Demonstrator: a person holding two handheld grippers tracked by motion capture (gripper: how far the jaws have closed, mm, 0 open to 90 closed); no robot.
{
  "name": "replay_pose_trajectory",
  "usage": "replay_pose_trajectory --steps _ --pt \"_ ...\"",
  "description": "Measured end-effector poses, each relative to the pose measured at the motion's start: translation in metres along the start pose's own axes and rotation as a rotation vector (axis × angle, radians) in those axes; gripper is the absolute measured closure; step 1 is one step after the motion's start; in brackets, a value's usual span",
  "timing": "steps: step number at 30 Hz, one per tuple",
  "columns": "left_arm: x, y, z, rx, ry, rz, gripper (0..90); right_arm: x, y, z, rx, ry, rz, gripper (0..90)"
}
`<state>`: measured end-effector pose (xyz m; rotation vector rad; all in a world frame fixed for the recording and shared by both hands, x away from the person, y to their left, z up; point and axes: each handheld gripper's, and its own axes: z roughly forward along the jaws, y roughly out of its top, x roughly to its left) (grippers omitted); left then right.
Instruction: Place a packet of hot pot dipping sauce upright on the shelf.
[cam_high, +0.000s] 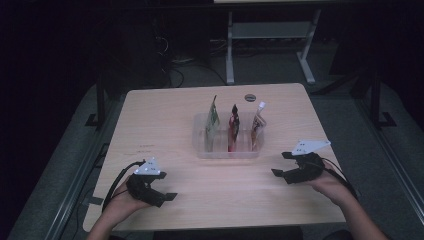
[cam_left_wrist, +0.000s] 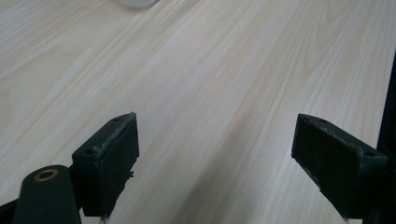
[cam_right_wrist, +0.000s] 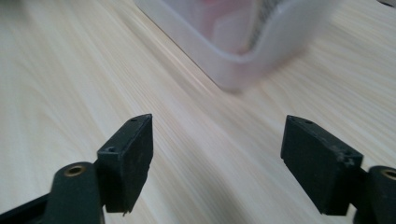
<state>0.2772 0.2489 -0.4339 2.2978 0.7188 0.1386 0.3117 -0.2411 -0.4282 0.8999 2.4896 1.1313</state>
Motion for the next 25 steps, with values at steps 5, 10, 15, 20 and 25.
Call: replay_pose_trajectory --steps 5,10,15,20,25 --pt "0.001 -0.014 -0.005 0.014 0.016 -0.012 14.7 -0.001 -0.019 -0.003 -0.001 0.021 0.058 22.2" --pt "0.002 -0.021 -0.005 0.038 0.02 0.013 14.8 -0.001 -0.03 -0.007 -0.004 0.001 0.076 20.9" --pt "0.003 -0.023 -0.001 0.071 0.017 0.042 14.8 -0.005 -0.033 -0.007 0.004 0.011 0.075 18.1" --pt "0.004 -0.023 0.0 0.076 0.022 0.042 14.7 -0.005 -0.034 -0.007 0.004 0.005 0.079 17.2" --pt "0.006 -0.024 0.0 0.071 0.03 0.036 14.6 -0.008 -0.035 -0.009 -0.018 0.0 0.09 15.7"
